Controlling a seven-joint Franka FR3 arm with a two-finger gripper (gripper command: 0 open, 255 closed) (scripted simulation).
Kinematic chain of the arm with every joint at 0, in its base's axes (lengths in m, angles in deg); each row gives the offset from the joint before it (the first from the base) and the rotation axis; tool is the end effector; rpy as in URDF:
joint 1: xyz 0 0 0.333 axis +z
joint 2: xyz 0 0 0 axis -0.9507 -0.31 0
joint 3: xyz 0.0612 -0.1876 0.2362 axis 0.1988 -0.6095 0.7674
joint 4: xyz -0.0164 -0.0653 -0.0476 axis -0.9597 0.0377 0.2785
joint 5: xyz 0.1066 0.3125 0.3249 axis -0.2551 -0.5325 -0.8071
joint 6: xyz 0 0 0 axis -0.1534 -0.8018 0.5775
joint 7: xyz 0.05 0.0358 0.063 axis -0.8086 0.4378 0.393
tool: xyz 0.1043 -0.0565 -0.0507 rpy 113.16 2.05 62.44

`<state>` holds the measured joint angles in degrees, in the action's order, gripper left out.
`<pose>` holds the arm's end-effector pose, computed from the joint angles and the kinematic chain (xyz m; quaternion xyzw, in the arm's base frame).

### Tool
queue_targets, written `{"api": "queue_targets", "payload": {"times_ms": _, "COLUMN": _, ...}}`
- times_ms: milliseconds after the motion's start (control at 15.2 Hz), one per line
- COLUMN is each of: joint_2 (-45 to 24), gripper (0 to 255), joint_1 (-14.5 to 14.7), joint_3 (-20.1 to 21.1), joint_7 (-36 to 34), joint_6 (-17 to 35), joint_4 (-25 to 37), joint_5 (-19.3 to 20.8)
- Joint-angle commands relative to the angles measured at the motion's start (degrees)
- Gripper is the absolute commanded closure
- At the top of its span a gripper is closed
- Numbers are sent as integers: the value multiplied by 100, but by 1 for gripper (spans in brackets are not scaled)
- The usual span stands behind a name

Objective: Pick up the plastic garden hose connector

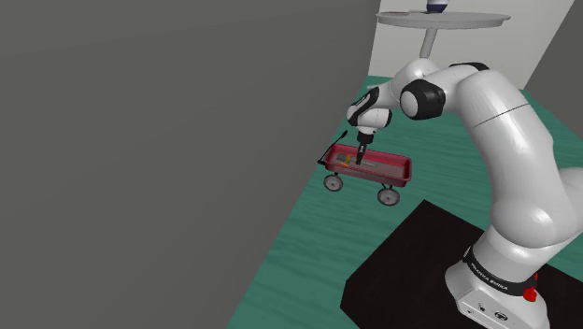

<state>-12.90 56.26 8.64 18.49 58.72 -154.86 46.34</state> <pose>0.6421 -0.3675 0.0520 -0.9711 -0.2259 -0.0133 0.0756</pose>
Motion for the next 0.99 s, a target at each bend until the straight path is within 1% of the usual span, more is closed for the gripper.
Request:
{"api": "queue_targets", "payload": {"times_ms": 0, "joint_2": 105, "gripper": 255, "joint_1": 20, "joint_3": -28, "joint_7": -21, "joint_6": -70, "joint_4": -35, "joint_5": 28}}
{"api": "queue_targets", "payload": {"times_ms": 792, "joint_2": 762, "gripper": 255, "joint_1": 142, "joint_3": -209, "joint_7": -164, "joint_6": -548, "joint_4": -207, "joint_5": 224}}
{"api": "queue_targets", "payload": {"times_ms": 924, "joint_2": 770, "gripper": 255, "joint_1": 144, "joint_3": -211, "joint_7": -166, "joint_6": -554, "joint_4": -209, "joint_5": 226}}
